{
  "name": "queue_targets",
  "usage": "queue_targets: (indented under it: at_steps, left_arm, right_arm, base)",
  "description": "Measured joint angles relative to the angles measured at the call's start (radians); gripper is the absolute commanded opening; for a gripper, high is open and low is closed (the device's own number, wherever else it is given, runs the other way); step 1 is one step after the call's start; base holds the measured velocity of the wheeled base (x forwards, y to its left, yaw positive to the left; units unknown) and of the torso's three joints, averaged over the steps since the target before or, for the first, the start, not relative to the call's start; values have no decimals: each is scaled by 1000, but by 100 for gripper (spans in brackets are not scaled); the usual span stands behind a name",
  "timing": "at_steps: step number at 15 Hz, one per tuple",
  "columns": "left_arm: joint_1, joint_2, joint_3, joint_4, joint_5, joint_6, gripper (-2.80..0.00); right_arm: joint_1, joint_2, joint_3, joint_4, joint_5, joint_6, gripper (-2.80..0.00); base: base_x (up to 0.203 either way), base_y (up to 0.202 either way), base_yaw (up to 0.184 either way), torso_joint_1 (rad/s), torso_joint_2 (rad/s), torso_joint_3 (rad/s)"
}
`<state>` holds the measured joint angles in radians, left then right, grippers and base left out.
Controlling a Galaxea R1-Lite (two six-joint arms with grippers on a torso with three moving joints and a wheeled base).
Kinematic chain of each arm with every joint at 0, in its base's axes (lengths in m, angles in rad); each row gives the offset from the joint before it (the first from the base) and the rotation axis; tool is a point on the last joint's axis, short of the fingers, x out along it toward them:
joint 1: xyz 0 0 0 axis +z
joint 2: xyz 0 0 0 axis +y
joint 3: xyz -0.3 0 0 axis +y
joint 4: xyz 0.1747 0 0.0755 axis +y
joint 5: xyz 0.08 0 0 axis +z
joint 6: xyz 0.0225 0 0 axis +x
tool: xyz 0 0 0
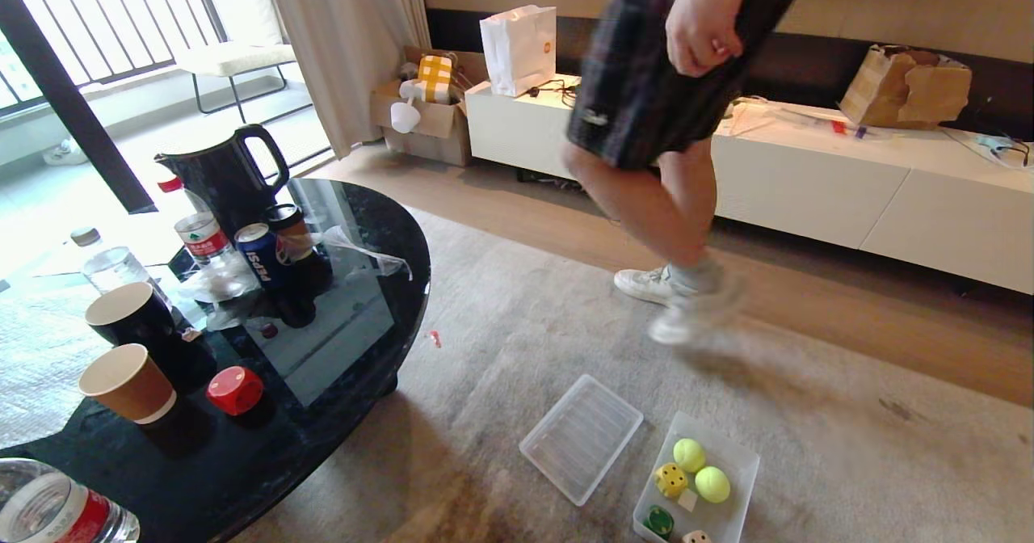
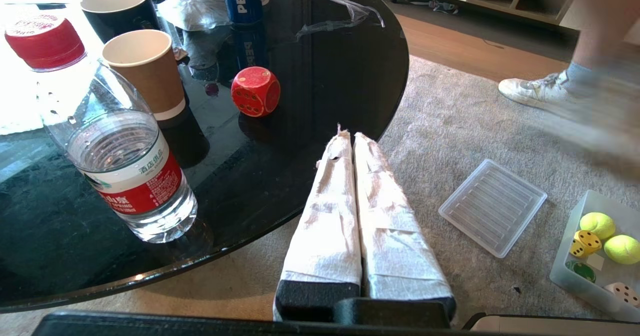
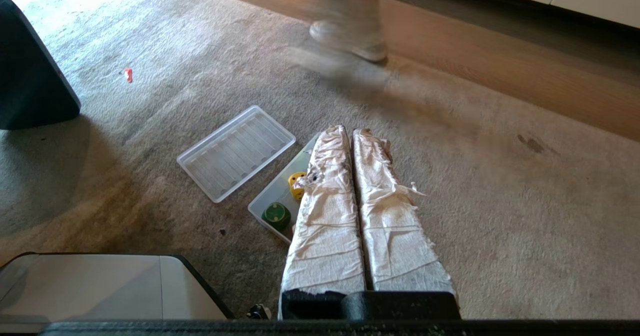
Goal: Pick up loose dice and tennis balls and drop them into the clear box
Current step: Pick up toys out of the box
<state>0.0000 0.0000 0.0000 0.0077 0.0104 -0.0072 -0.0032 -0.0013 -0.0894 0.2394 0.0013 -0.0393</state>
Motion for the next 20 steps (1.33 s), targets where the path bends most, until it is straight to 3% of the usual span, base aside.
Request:
queue_targets:
  at_steps: [12,20]
  left_arm:
    - [0,0,0,0,0,-4,-280]
    - [0,0,0,0,0,-4,-280]
  right_arm:
    - [0,0,-1,1,0,0,-280]
    - [0,0,0,-1,3,-9,-280]
  base:
    - [0,0,0,2,4,164]
    - [0,0,0,-1,0,20]
